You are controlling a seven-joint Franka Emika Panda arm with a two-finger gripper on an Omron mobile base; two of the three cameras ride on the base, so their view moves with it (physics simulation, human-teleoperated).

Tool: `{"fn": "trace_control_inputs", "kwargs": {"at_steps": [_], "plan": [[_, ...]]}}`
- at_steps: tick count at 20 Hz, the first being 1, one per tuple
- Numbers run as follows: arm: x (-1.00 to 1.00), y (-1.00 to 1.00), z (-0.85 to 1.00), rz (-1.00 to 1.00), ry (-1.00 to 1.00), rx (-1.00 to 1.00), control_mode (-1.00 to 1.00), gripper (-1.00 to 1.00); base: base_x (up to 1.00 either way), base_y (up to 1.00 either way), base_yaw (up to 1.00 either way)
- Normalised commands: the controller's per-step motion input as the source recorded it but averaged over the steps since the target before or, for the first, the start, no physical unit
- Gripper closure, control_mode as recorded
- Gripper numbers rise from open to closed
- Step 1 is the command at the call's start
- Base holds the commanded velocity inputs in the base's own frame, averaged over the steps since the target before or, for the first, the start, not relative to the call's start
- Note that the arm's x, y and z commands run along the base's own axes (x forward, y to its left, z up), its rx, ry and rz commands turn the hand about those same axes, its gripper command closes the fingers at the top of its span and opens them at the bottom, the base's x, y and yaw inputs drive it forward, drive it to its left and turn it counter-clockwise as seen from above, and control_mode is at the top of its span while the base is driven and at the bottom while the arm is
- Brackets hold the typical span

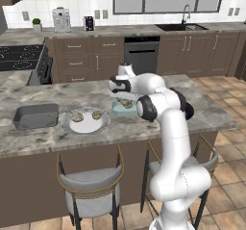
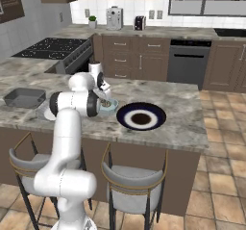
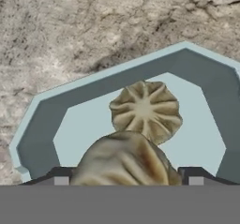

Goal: Place two dumplings into each of the tupperware containers and then place the containers in the fridge.

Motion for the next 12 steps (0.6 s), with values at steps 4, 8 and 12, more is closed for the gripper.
{"fn": "trace_control_inputs", "kwargs": {"at_steps": [4, 8, 12], "plan": [[-0.05, 0.06, -0.08, 0.00, -0.01, -0.04, -1.00, -1.00, 0.00, 0.00, 0.00], [0.04, 0.00, -0.08, 0.00, 0.00, -0.01, -1.00, -1.00, 0.00, 0.00, 0.00], [-0.19, -0.28, 0.29, 0.00, -0.10, 0.00, -1.00, -1.00, 0.00, 0.00, 0.00]]}}
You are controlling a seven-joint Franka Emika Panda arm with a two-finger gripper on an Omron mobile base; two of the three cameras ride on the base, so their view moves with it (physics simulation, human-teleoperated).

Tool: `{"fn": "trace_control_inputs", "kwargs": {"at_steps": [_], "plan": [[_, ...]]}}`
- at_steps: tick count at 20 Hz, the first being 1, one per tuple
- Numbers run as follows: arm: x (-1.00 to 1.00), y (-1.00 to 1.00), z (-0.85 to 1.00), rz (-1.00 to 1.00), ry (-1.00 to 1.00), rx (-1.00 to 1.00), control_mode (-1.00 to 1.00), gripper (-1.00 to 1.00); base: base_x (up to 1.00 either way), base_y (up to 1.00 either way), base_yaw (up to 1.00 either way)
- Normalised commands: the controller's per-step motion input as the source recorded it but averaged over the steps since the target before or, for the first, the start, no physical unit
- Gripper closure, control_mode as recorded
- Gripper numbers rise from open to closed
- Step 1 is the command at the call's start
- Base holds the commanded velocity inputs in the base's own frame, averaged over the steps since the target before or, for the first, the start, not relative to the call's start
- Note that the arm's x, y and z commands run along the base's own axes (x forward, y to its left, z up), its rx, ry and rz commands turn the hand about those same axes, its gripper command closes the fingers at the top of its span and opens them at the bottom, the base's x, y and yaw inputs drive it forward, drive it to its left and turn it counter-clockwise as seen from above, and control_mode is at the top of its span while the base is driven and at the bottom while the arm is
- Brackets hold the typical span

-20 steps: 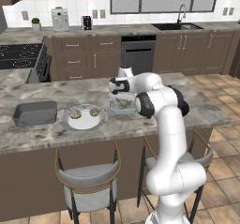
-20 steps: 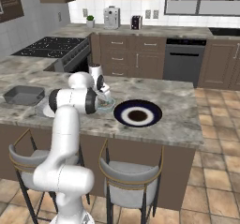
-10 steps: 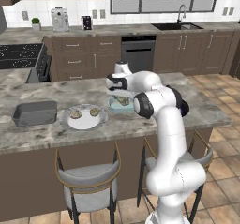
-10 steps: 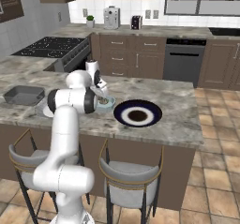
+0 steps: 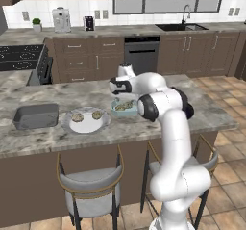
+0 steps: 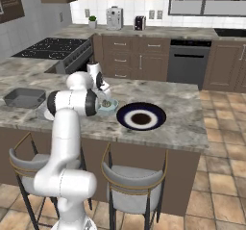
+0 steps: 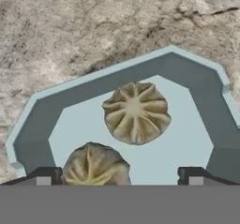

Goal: Place two dumplings into each of the tupperware containers and then place the containers in the fridge.

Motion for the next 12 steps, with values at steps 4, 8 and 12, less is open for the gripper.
{"fn": "trace_control_inputs", "kwargs": {"at_steps": [4, 8, 12], "plan": [[-0.79, -0.56, 0.34, -0.04, -0.12, 0.00, -1.00, -1.00, 0.00, 0.00, 0.00], [-1.00, -0.34, -0.18, -0.14, -0.04, 0.03, -1.00, -1.00, 0.00, 0.00, 0.00], [-0.55, -0.19, -0.27, -0.15, -0.07, 0.15, -1.00, -1.00, 0.00, 0.00, 0.00]]}}
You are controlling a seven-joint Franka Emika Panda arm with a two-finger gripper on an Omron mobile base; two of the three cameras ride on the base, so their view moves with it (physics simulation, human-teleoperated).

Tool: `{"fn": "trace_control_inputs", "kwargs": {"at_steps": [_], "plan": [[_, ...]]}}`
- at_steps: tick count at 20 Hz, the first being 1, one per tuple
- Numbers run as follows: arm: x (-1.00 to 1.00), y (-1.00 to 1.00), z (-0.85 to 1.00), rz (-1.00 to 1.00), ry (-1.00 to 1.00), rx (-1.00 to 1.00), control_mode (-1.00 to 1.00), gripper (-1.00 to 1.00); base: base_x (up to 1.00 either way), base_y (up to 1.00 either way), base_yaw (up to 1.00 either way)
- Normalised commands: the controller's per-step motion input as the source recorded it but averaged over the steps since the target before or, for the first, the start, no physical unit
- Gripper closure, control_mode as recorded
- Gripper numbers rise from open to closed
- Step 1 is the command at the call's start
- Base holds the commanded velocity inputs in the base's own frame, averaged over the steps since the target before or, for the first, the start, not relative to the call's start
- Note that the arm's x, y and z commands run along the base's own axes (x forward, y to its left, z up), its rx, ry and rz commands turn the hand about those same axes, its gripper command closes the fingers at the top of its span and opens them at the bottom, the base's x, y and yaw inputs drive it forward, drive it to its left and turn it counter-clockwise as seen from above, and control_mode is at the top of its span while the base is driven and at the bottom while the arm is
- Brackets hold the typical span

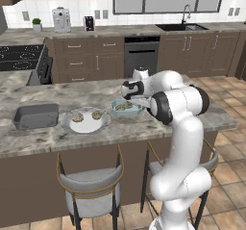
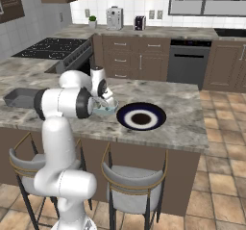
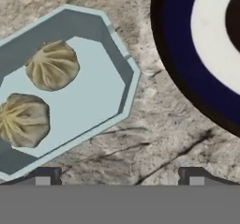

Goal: Place two dumplings into each of the tupperware containers and then place the containers in the fridge.

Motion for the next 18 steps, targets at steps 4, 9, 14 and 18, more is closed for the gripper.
{"fn": "trace_control_inputs", "kwargs": {"at_steps": [4, 9, 14, 18], "plan": [[0.16, -0.16, -0.27, -0.17, -0.01, 0.08, -1.00, -1.00, 0.00, 0.00, 0.00], [0.62, -0.03, -0.36, -0.08, 0.00, 0.02, -1.00, -1.00, 0.00, 0.00, 0.00], [0.72, -0.02, -0.05, -0.01, 0.00, 0.05, -1.00, -1.00, 0.00, 0.00, 0.00], [0.14, -0.07, -0.05, 0.00, 0.00, 0.03, -1.00, -1.00, 0.00, 0.00, 0.00]]}}
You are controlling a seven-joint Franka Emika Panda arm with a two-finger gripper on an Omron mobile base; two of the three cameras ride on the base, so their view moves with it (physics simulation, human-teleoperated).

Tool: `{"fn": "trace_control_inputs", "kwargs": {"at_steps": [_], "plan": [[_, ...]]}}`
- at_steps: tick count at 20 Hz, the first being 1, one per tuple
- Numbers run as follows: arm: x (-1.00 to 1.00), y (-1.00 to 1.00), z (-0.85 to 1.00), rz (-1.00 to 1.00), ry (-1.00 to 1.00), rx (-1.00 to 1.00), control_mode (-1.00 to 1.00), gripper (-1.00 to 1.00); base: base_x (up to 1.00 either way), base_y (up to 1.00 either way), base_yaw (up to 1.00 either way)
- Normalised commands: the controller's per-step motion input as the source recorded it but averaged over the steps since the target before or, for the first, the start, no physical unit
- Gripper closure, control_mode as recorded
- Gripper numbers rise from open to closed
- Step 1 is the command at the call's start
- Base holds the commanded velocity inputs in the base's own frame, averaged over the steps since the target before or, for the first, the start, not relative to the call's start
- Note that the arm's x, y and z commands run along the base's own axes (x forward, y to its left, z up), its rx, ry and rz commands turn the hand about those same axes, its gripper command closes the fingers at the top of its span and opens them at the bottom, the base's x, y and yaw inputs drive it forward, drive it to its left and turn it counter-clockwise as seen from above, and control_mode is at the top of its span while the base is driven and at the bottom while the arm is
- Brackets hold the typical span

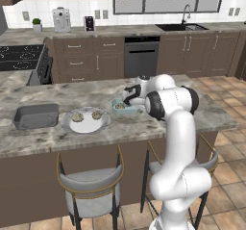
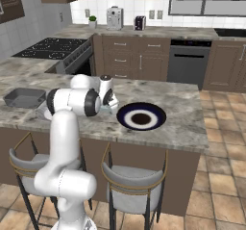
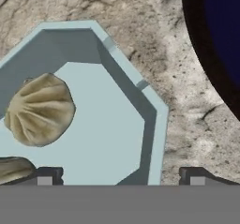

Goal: Place two dumplings into each of the tupperware containers and then place the containers in the fridge.

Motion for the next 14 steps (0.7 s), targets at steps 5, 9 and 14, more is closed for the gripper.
{"fn": "trace_control_inputs", "kwargs": {"at_steps": [5, 9, 14], "plan": [[0.07, -0.08, -0.67, -0.02, 0.01, 0.00, -1.00, -1.00, 0.00, 0.00, 0.00], [0.00, 0.00, -0.77, -0.07, 0.01, 0.00, -1.00, 1.00, 0.00, 0.00, 0.00], [-0.05, 0.07, -0.18, -0.09, 0.00, 0.00, -1.00, 1.00, 0.00, 0.00, 0.00]]}}
